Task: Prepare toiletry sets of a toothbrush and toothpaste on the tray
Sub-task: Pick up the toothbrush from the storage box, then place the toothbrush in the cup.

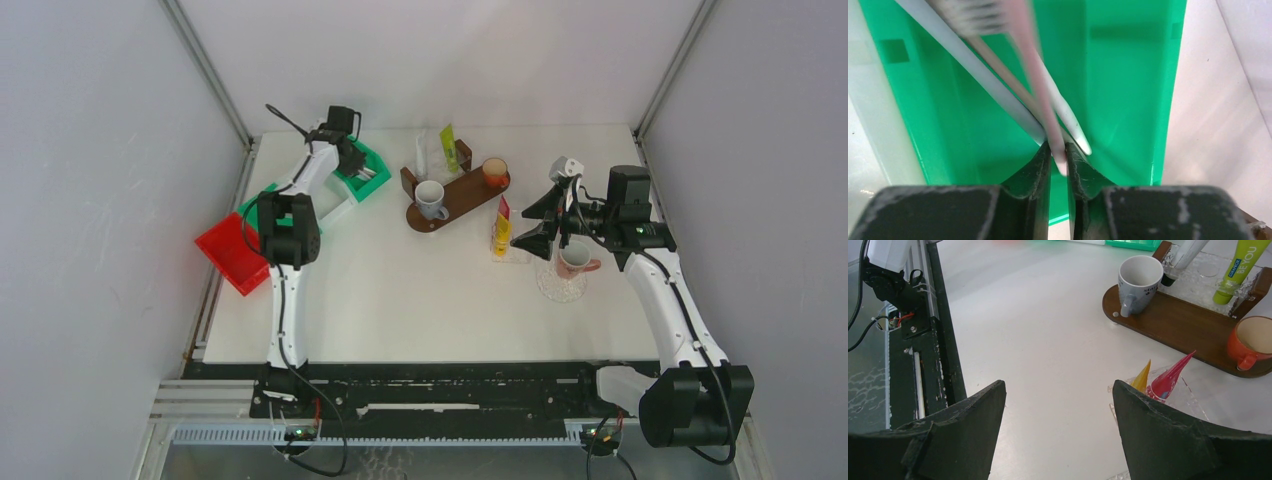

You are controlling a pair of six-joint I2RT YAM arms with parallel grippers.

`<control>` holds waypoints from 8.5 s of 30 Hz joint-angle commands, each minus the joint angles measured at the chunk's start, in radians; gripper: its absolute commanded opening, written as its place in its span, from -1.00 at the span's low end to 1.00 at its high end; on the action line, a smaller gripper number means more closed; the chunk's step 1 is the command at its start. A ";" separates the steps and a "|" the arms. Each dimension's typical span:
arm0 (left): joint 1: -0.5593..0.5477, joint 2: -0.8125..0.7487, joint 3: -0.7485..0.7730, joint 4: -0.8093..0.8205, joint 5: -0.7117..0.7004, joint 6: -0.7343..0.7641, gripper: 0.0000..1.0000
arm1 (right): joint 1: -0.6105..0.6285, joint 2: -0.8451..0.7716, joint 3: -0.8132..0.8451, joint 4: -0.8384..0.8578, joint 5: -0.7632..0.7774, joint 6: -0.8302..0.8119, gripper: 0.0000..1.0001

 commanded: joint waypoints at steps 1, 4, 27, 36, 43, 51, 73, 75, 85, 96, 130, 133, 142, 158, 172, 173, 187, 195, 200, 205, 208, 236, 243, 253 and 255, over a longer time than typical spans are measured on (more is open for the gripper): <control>0.009 0.000 0.055 -0.001 0.030 0.002 -0.68 | 0.006 -0.023 0.031 0.022 -0.002 -0.011 0.72; 0.007 -0.026 0.029 0.023 0.044 0.010 -0.73 | 0.006 -0.023 0.031 0.022 0.000 -0.011 0.72; -0.041 -0.395 -0.373 0.418 -0.105 0.320 -0.99 | 0.004 -0.022 0.031 0.022 0.001 -0.012 0.72; -0.062 -0.657 -0.729 0.868 0.137 0.551 -0.99 | -0.003 -0.030 0.032 0.026 -0.029 -0.001 0.72; -0.106 -0.834 -0.958 1.205 0.442 0.615 -1.00 | -0.017 -0.037 0.035 0.048 -0.084 0.046 0.72; -0.181 -0.928 -1.205 1.739 0.735 0.500 -0.99 | -0.051 -0.040 0.051 0.035 -0.146 0.058 0.71; -0.519 -0.827 -1.010 1.213 1.078 0.711 -1.00 | -0.166 -0.052 0.084 -0.070 -0.305 -0.034 0.71; -0.580 -0.835 -0.926 0.860 0.922 0.983 -0.99 | -0.169 -0.054 0.084 -0.085 -0.329 -0.050 0.71; -0.688 -0.770 -0.807 0.591 0.812 1.232 -0.99 | -0.169 -0.052 0.042 0.025 -0.243 0.056 0.71; -0.719 -0.743 -0.764 0.504 0.879 1.317 -0.99 | -0.062 -0.022 0.007 0.028 -0.225 -0.003 0.68; -0.685 -1.015 -1.187 1.092 0.658 1.239 0.42 | -0.065 -0.023 0.029 0.068 -0.207 0.070 -1.00; -0.654 -1.049 -1.247 1.200 0.566 1.175 0.50 | -0.115 -0.038 0.039 0.071 -0.194 0.090 -1.00; -0.577 -1.073 -1.283 1.266 0.369 1.023 0.63 | -0.239 -0.067 0.041 0.173 0.120 0.247 -1.00; -0.537 -1.123 -1.381 1.383 0.235 0.946 0.95 | -0.114 0.055 -0.117 0.681 0.937 0.541 -0.98; -0.533 -1.132 -1.388 1.384 0.261 0.945 0.95 | -0.151 0.246 -0.070 0.710 0.915 0.553 -0.97; -0.532 -1.133 -1.388 1.384 0.261 0.946 0.95 | -0.154 0.257 -0.066 0.710 0.900 0.557 -0.97; -0.532 -1.132 -1.388 1.383 0.267 0.947 0.96 | -0.200 0.398 0.001 0.693 0.806 0.613 -0.76; -0.532 -1.132 -1.388 1.384 0.269 0.947 0.96 | -0.240 0.472 0.050 0.654 0.746 0.639 -0.61; -0.532 -1.131 -1.388 1.383 0.270 0.947 0.96 | -0.247 0.488 0.056 0.643 0.733 0.639 -0.45; -0.532 -1.134 -1.390 1.384 0.270 0.947 0.96 | -0.253 0.491 0.064 0.628 0.716 0.644 -0.23; -0.532 -1.134 -1.390 1.384 0.269 0.948 0.96 | -0.261 0.493 0.064 0.624 0.709 0.648 -0.16; -0.394 -1.158 -1.450 1.479 0.226 0.761 1.00 | -0.303 0.289 0.102 0.321 0.264 0.379 -0.06; -0.284 -1.152 -1.472 1.532 0.175 0.651 1.00 | -0.264 0.167 0.260 0.043 0.145 0.286 -0.03; -0.117 -0.973 -1.145 1.112 0.097 0.399 0.97 | -0.180 0.023 0.153 0.104 0.058 0.295 0.12; -0.115 -0.921 -1.047 0.996 -0.014 0.373 0.92 | -0.185 0.017 0.131 0.110 0.052 0.291 0.12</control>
